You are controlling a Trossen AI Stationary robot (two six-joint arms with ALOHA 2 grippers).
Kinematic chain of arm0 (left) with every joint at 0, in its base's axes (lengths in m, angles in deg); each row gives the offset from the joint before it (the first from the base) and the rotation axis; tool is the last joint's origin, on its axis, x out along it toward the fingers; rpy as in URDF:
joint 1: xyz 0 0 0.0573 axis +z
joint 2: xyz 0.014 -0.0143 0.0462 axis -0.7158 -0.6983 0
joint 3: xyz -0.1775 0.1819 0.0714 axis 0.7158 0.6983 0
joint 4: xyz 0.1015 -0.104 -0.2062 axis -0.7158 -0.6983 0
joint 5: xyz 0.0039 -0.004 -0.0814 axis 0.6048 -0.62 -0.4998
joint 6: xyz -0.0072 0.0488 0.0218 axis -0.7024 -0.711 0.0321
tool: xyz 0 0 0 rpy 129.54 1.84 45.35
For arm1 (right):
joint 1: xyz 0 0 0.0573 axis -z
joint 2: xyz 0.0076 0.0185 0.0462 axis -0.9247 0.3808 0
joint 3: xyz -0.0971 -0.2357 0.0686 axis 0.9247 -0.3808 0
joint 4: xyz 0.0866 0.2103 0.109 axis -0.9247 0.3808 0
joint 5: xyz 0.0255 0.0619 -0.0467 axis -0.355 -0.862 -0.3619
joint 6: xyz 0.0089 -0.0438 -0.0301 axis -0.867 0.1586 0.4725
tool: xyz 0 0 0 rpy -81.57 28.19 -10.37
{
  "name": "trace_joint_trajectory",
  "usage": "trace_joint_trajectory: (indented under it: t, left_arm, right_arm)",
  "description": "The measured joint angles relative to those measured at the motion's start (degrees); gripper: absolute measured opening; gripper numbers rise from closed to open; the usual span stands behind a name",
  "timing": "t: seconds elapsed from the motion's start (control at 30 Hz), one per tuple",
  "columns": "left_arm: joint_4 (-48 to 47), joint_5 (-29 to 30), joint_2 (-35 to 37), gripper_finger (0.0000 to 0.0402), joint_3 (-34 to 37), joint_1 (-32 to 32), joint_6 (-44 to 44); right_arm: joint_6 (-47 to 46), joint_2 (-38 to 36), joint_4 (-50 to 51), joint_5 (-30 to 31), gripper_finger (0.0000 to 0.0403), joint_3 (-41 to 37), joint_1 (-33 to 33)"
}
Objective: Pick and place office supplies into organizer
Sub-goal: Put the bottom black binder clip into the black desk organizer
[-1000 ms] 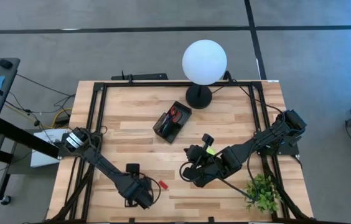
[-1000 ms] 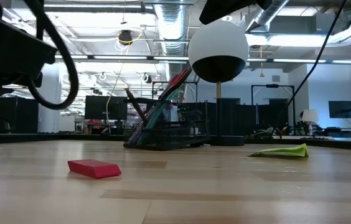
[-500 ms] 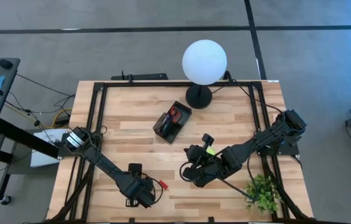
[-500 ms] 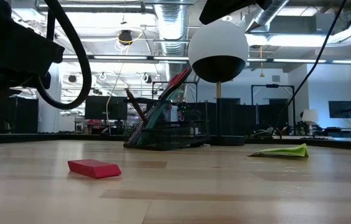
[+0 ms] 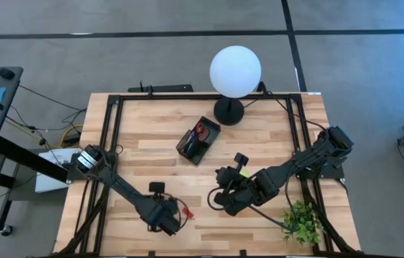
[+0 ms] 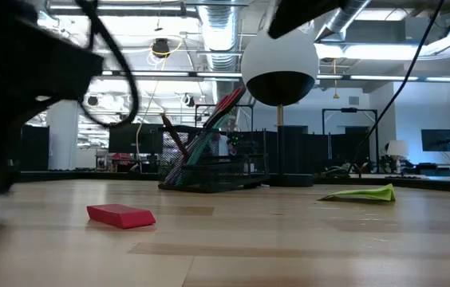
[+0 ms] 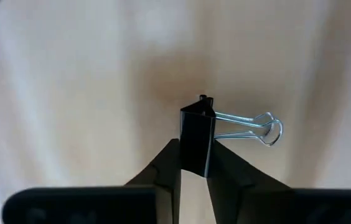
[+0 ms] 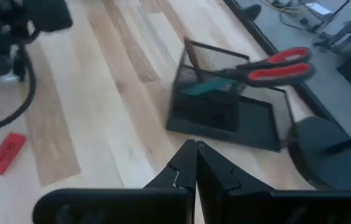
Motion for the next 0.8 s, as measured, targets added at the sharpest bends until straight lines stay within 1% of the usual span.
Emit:
trace_joint_trajectory:
  t: [0.1,0.2,0.33,0.43,0.53,0.6,0.7,0.8]
  left_arm:
    - [-5.42,4.35,0.51,0.0045,-2.54,2.29,-2.41]
    - [-7.61,10.34,1.99,0.0053,-5.08,5.98,-7.84]
    - [-3.82,16.06,4.37,0.0044,-7.11,13.3,-17.86]
    - [1.19,19.37,4.55,0.004,-7.85,19.55,-24.81]
    - [10.87,18.41,4.41,0.0041,-7.86,25.56,-32.39]
    - [14.96,17.31,3.73,0.0046,-8.0,28.65,-35.41]
    - [13.91,19.58,3.64,0.0047,-7.83,31.3,-36.25]
    - [13.75,19.27,3.65,0.0045,-7.85,32.51,-37.13]
  right_arm:
    - [-2.94,-1.21,3.99,1.55,0.0,0.01,-0.55]
    - [-7.53,-2.41,8.35,1.84,0.0,0.02,-1.23]
    - [-12.56,-4.17,13.44,1.89,0.0,0.02,-2.79]
    - [-16.08,-5.32,16.8,1.9,0.0,0.02,-4.38]
    - [-18.8,-5.66,19.8,2.09,0.0,0.04,-6.09]
    - [-20.59,-5.64,22.36,2.08,0.0,0.04,-7.34]
    - [-25.08,-5.58,27.05,1.91,0.0,0.04,-9.37]
    - [-31.52,-5.45,32.57,3.01,0.0,0.02,-11.56]
